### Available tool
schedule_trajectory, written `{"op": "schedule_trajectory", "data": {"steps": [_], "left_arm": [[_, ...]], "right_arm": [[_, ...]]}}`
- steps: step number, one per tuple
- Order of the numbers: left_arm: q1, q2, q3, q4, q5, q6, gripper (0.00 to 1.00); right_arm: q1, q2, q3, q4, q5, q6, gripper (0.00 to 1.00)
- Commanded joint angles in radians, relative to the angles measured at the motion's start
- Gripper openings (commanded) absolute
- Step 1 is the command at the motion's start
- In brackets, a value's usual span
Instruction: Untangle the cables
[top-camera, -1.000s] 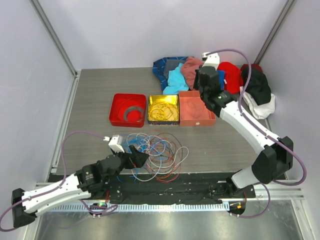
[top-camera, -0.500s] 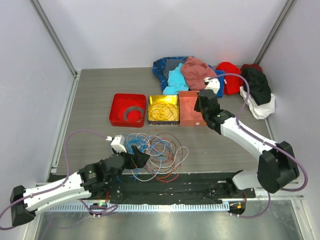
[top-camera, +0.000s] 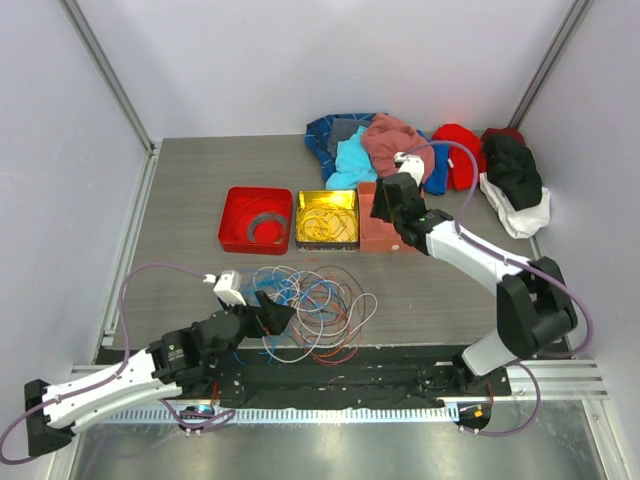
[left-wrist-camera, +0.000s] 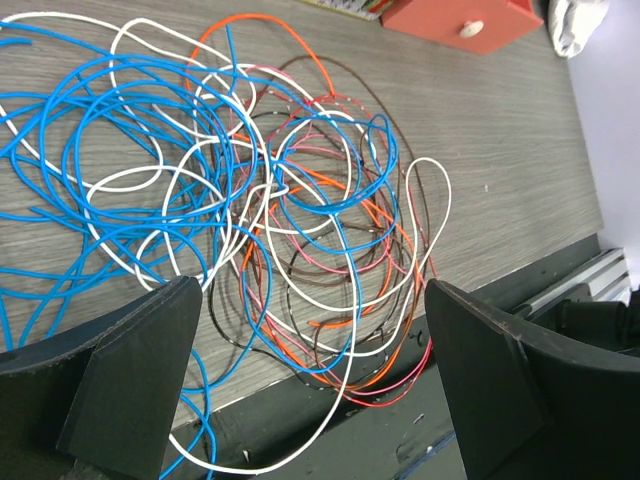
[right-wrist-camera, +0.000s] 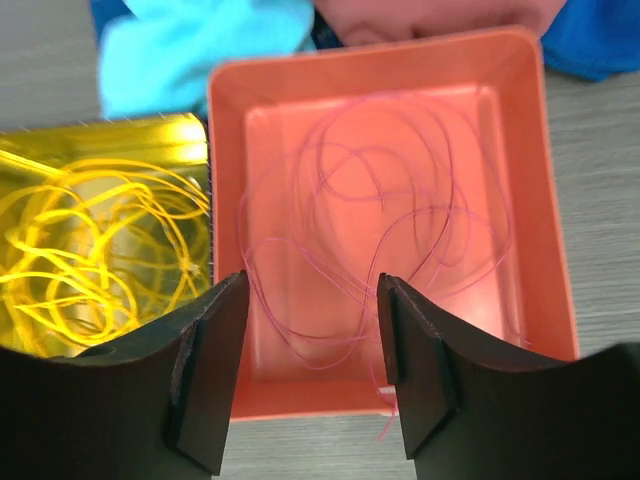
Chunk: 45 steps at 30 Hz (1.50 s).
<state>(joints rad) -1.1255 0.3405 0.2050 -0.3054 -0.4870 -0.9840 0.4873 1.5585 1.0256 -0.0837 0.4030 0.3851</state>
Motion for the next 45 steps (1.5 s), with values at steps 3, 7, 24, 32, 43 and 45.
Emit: {"op": "schedule_trajectory", "data": {"steps": [3, 7, 24, 32, 43, 45], "left_arm": [[-0.002, -0.026, 0.005, -0.02, -0.064, 0.005, 1.0], [-0.002, 0.015, 0.039, -0.035, -0.094, 0.011, 1.0], [-0.002, 0.103, 0.105, -0.093, -0.17, -0.042, 1.0], [-0.002, 0.198, 0.114, -0.037, -0.151, -0.022, 1.0], [-0.002, 0.302, 0.111, 0.068, -0.093, -0.016, 1.0], [-0.002, 0.308, 0.111, 0.071, -0.088, -0.015, 1.0]], "right_arm": [[0.071, -0.238, 0.019, -0.03, 0.097, -0.005, 0.64], [0.146, -0.345, -0.051, -0.077, 0.005, 0.012, 0.61], [0.554, -0.368, -0.429, 0.102, -0.049, 0.218, 0.49], [0.635, -0.501, -0.539, 0.036, -0.036, 0.276, 0.48], [0.812, -0.44, -0.576, -0.008, 0.056, 0.405, 0.47], [0.815, -0.428, -0.578, -0.007, 0.072, 0.409, 0.47]]}}
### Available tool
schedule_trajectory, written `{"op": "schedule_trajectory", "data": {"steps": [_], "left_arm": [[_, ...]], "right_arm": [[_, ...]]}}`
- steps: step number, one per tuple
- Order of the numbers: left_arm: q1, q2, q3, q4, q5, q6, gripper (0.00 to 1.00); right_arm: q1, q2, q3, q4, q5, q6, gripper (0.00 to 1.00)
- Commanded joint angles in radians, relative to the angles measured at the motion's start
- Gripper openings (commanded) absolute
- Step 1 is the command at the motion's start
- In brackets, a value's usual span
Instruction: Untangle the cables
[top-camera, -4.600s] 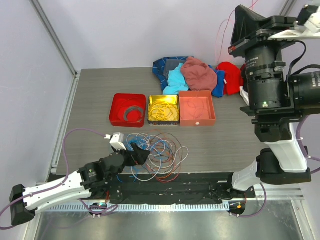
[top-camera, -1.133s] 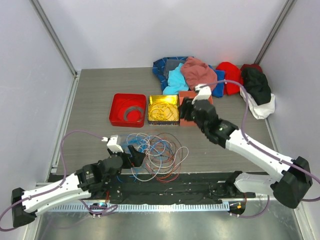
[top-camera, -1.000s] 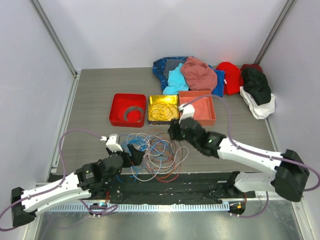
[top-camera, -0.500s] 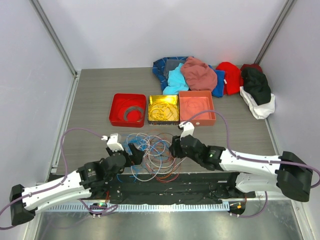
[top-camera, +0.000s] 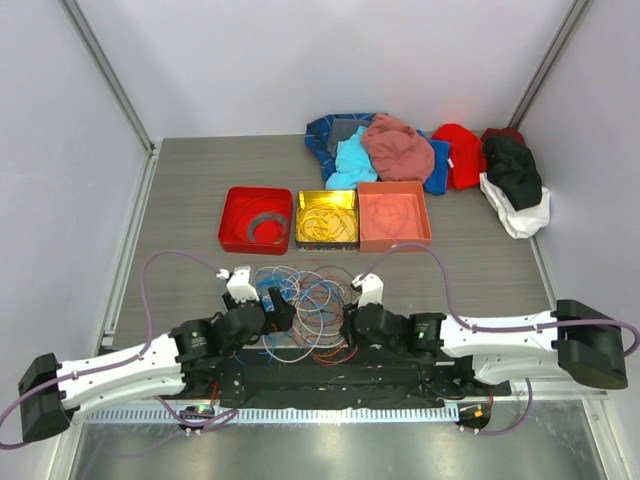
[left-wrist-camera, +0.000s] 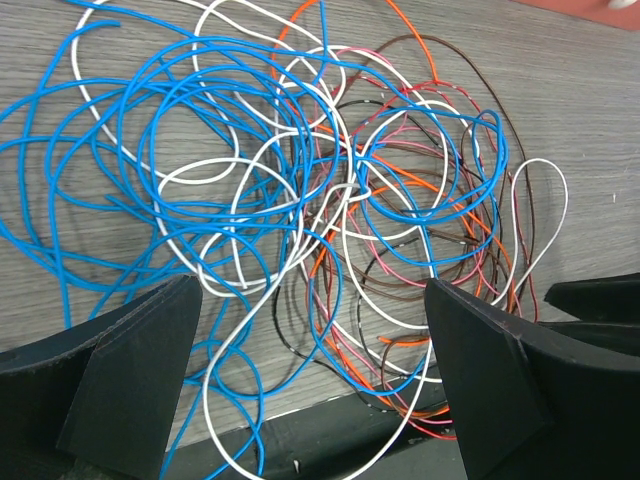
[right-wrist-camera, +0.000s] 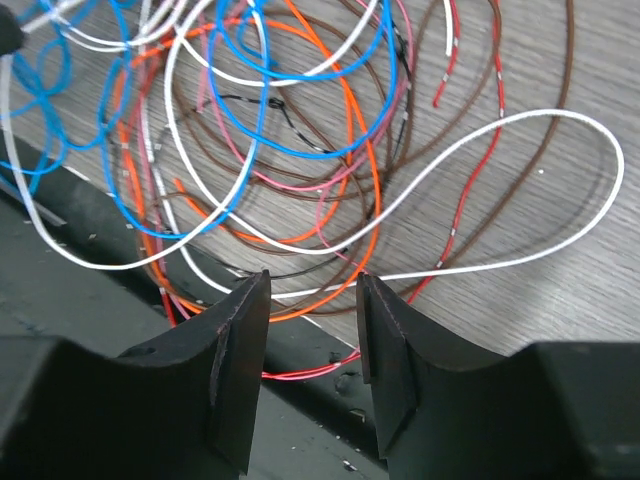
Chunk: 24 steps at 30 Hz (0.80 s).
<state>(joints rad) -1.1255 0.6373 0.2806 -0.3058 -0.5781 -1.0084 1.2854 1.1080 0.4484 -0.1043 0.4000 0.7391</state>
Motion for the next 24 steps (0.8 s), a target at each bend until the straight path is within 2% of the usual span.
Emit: {"op": "schedule_trajectory", "data": {"steps": [1, 7, 11, 16, 24], "left_arm": [[-0.002, 0.013, 0.037, 0.07, 0.003, 0.011, 1.0], [-0.003, -0.004, 0.032, 0.068, 0.011, 0.016, 1.0], [-0.002, -0.002, 0.023, 0.083, 0.018, 0.014, 1.0], [-0.002, 0.012, 0.032, 0.082, 0.026, 0.016, 1.0], [-0.002, 0.007, 0.019, 0.103, 0.03, 0.017, 1.0]], "right_arm": [[0.015, 0.026, -0.002, 0.011, 0.083, 0.062, 0.47], [0.014, -0.043, -0.013, -0.063, 0.267, 0.105, 0.45], [-0.035, 0.011, 0.006, -0.072, 0.238, 0.082, 0.45], [-0.035, 0.082, 0.013, -0.081, 0.218, 0.098, 0.43], [-0.031, 0.01, -0.051, -0.083, 0.128, 0.16, 0.42]]}}
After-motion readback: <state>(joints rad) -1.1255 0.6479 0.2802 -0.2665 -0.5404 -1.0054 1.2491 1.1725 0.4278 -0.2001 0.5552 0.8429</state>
